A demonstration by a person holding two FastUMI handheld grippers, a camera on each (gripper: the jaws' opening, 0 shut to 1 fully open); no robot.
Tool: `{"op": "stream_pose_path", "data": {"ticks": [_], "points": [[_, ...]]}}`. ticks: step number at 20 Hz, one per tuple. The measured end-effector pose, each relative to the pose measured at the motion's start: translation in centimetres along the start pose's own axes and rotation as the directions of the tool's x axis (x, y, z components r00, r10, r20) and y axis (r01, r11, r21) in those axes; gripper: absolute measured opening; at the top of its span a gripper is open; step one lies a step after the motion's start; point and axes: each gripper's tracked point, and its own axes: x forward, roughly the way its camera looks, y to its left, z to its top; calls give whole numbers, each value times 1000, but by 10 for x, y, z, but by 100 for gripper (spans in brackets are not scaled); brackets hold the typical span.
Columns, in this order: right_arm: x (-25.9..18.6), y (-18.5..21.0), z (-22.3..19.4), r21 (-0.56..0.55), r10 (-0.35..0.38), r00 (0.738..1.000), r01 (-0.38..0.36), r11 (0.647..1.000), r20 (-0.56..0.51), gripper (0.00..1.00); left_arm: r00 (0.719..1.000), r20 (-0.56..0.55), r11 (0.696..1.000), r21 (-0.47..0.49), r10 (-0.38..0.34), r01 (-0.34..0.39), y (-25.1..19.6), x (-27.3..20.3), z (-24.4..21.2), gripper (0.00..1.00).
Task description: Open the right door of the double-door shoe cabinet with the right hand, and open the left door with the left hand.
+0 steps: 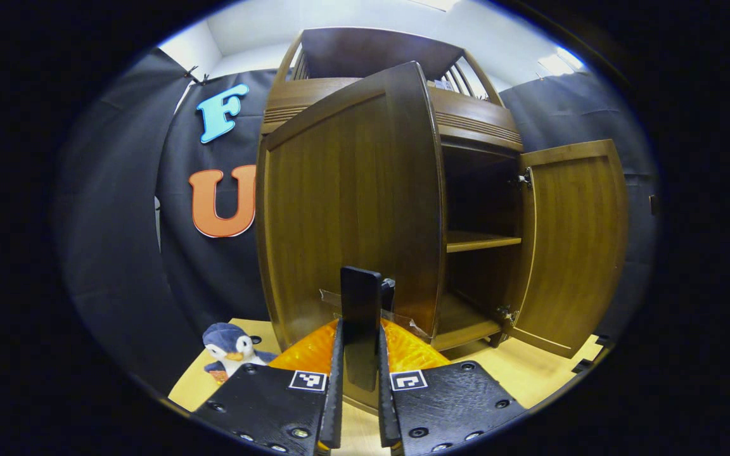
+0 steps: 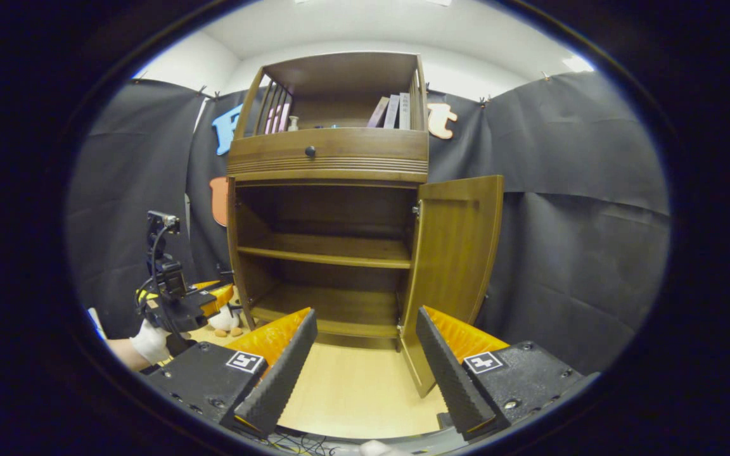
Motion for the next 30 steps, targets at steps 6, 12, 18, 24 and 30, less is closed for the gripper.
{"op": "stream_pose_path", "data": {"ticks": [6, 12, 18, 24, 30], "points": [[0, 3, -3, 3, 18, 1000, -18, 1000, -2, 100, 1000, -7, 1000, -2, 19, -19, 19, -13, -2, 22], [4, 13, 1, -6, 49, 999, -49, 999, 6, 100, 998, -19, 998, 4, 58, -58, 45, -24, -7, 13], [8, 26, -1, -14, 85, 996, -85, 996, -1, 100, 991, -6, 991, -21, 130, -131, 93, -47, -10, 0], [12, 37, -4, -14, 112, 994, -112, 994, -9, 100, 992, -1, 991, -27, 130, -130, 127, -50, -12, 0], [15, 42, -8, -13, 117, 993, -118, 993, -22, 100, 996, 11, 996, -8, 84, -84, 141, -53, -12, 0]]}}
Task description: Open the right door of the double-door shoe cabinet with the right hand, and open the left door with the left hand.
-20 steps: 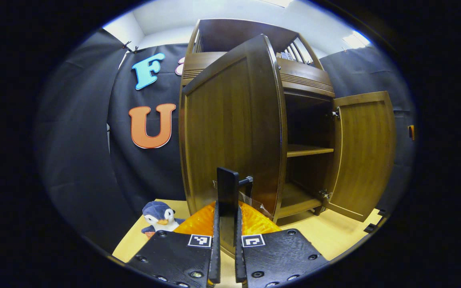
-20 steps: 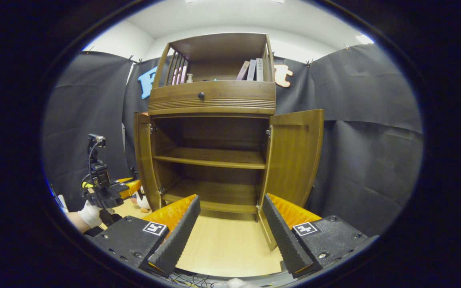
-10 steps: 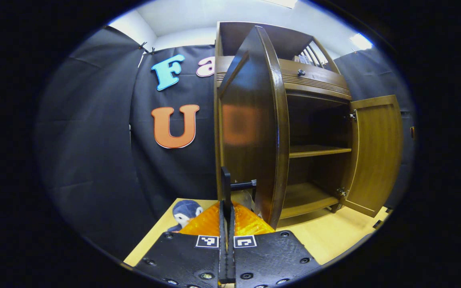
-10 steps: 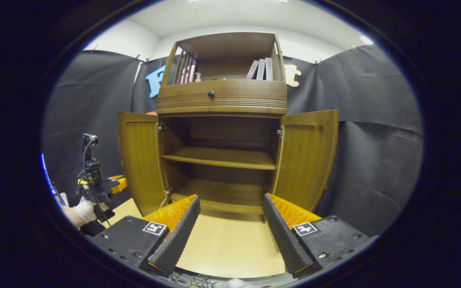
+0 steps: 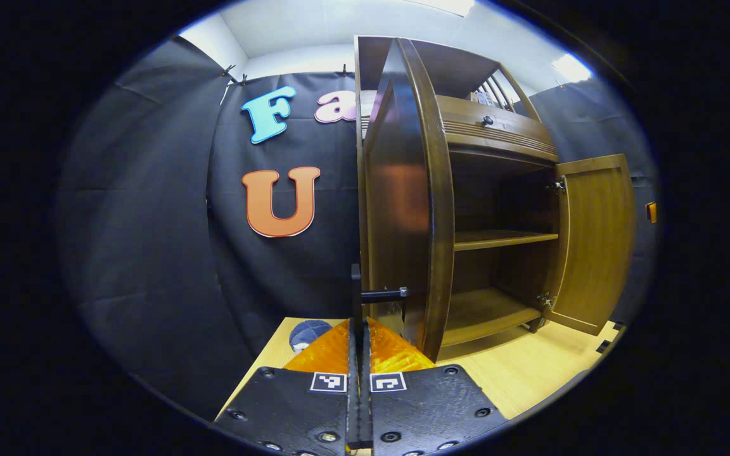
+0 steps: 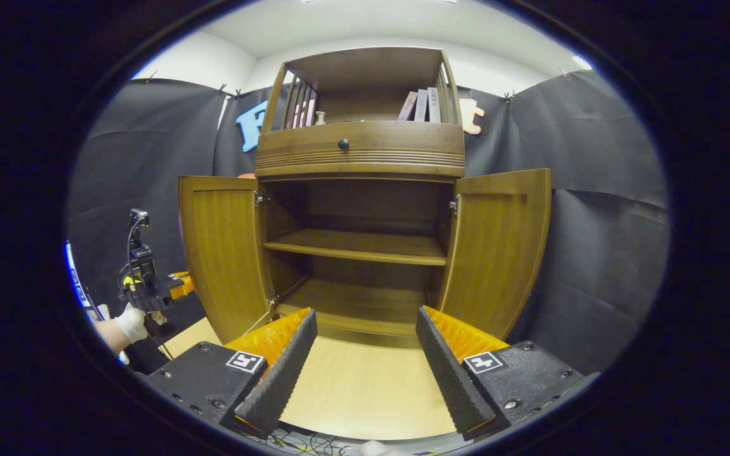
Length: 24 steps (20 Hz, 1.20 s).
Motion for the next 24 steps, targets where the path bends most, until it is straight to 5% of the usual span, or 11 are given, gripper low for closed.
{"op": "stream_pose_path", "data": {"ticks": [12, 19, 24], "points": [[-5, 18, -3, -5, 40, 999, -40, 999, -16, 100, 985, -25, 985, -30, -169, 169, 36, 4, -2, 0], [-7, 18, -2, -4, 44, 999, -44, 999, -11, 100, 989, -55, 991, -25, -136, 134, 40, -12, -9, 10], [-5, 20, -1, 5, 50, 999, -50, 999, -3, 100, 998, -62, 997, -70, -22, 17, 63, -40, -9, 71]]}}
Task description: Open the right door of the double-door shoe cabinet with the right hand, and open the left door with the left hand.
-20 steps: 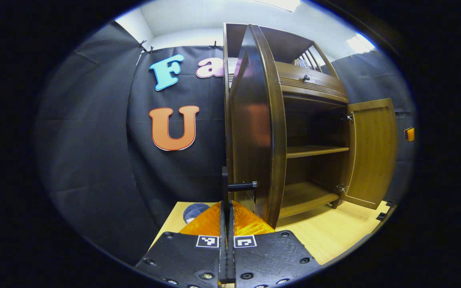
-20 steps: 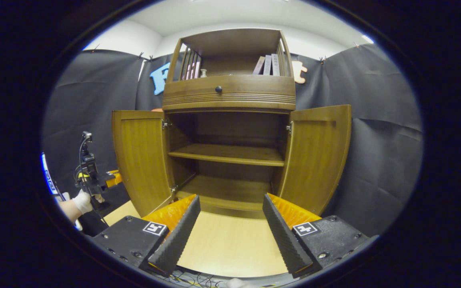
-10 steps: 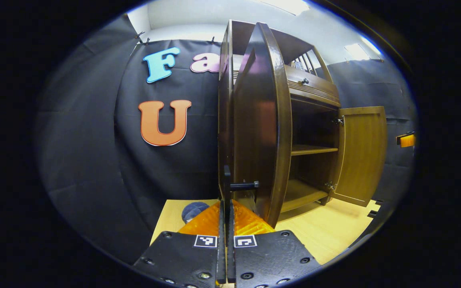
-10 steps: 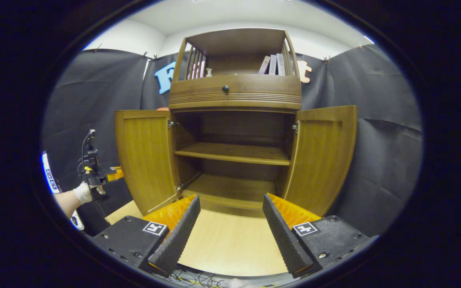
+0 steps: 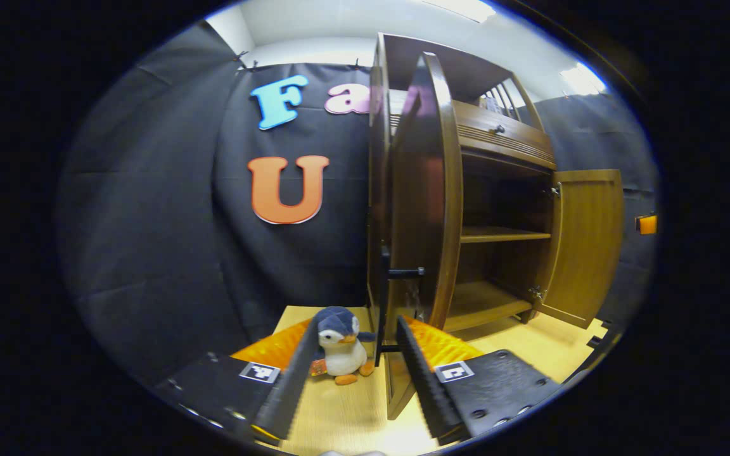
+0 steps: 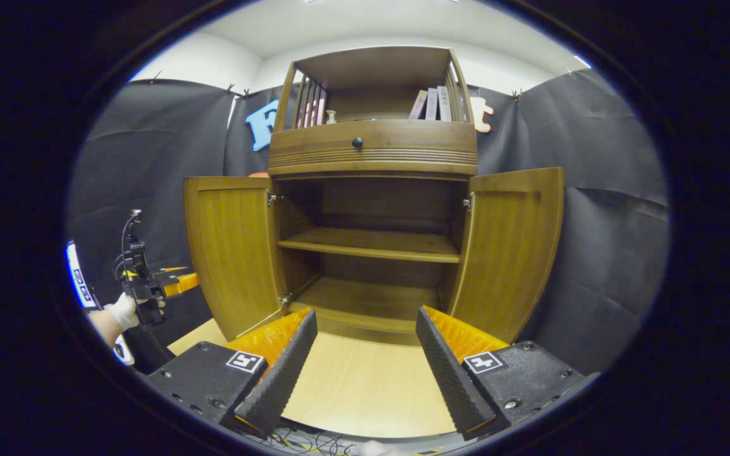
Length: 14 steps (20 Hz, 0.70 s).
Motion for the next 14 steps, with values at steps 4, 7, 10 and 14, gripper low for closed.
{"op": "stream_pose_path", "data": {"ticks": [4, 7, 10, 14], "points": [[2, 2, 1, 5, 6, 1000, -6, 1000, 7, 100, 998, 23, 998, 24, 57, -58, -2, -22, 19, 94], [6, -1, -1, 17, -6, 1000, 6, 1000, 23, 100, 993, 25, 992, 44, 116, -117, -4, -38, 35, 95], [6, -12, 8, 35, -39, 998, 38, 999, 52, 100, 984, 53, 983, 50, 171, -174, -13, -58, 66, 100], [4, -27, 15, 53, -75, 995, 71, 996, 69, 100, 984, 105, 988, 36, 143, -148, -56, -73, 105, 100]]}}
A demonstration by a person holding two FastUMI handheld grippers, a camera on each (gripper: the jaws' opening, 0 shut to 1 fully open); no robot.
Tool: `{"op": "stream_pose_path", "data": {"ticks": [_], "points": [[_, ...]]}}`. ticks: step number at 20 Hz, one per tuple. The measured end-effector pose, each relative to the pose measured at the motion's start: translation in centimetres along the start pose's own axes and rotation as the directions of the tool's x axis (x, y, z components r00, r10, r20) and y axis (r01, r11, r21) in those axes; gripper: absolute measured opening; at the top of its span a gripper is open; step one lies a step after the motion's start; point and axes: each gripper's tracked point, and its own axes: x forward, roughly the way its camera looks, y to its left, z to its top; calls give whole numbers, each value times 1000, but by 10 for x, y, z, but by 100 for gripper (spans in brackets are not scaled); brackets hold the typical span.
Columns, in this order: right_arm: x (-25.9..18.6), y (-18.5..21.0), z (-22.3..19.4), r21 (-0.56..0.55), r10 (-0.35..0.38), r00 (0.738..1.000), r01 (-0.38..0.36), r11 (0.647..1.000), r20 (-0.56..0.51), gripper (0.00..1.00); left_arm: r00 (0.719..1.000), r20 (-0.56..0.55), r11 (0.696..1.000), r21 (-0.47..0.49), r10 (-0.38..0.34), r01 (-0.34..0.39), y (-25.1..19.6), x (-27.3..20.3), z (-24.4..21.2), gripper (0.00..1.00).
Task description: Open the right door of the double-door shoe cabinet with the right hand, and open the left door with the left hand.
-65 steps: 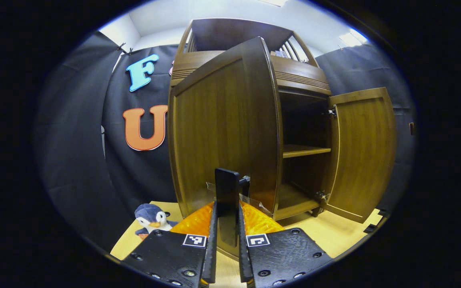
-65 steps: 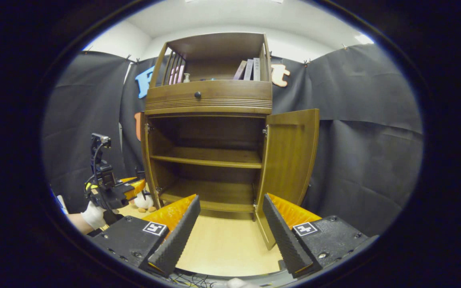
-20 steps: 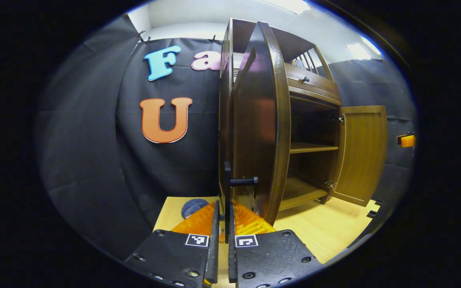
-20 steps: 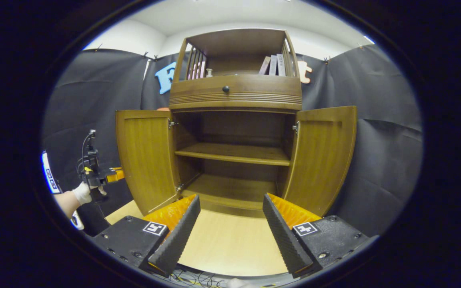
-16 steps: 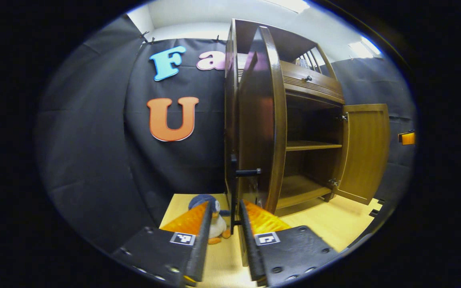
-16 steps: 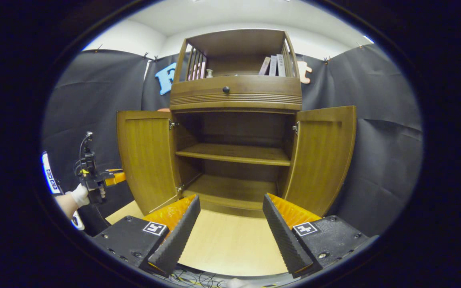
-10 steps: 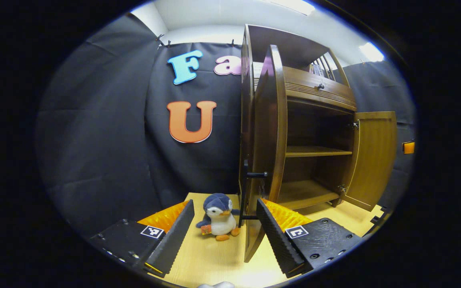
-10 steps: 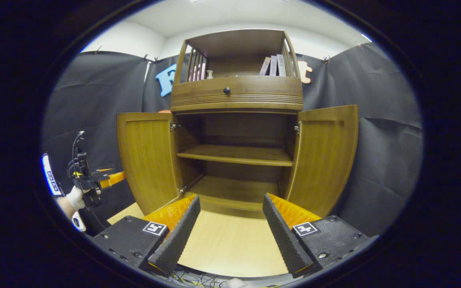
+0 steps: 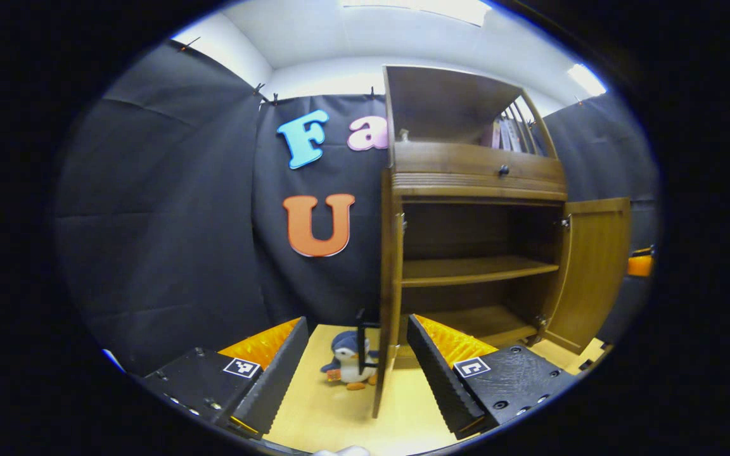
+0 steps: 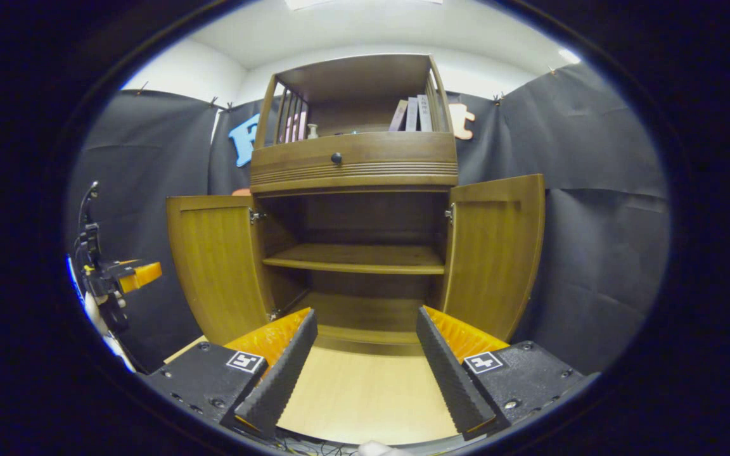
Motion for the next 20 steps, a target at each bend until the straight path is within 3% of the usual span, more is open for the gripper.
{"op": "stream_pose_path", "data": {"ticks": [4, 7, 8, 12, 16, 20], "points": [[-2, -18, 10, -2, -50, 998, 50, 999, 28, 100, 1000, 25, 1000, 14, 1, -1, -39, -14, 26, 95], [-6, -25, 9, 0, -75, 997, 75, 997, 38, 100, 1000, 13, 1000, 6, -1, 1, -76, -24, 24, 95], [-8, -26, 7, 1, -80, 996, 80, 997, 34, 100, 1000, 8, 1000, 6, 2, -2, -87, -27, 22, 100], [-14, -33, 8, 0, -105, 994, 105, 995, 44, 100, 999, 9, 998, 47, -40, 40, -133, -36, 17, 95], [-16, -40, 15, 9, -121, 990, 121, 993, 67, 100, 997, -14, 995, 50, -80, 80, -156, -41, 15, 96], [-14, -45, 19, 27, -132, 988, 130, 991, 78, 100, 998, -12, 997, 39, -61, 61, -155, -41, 17, 96]]}}
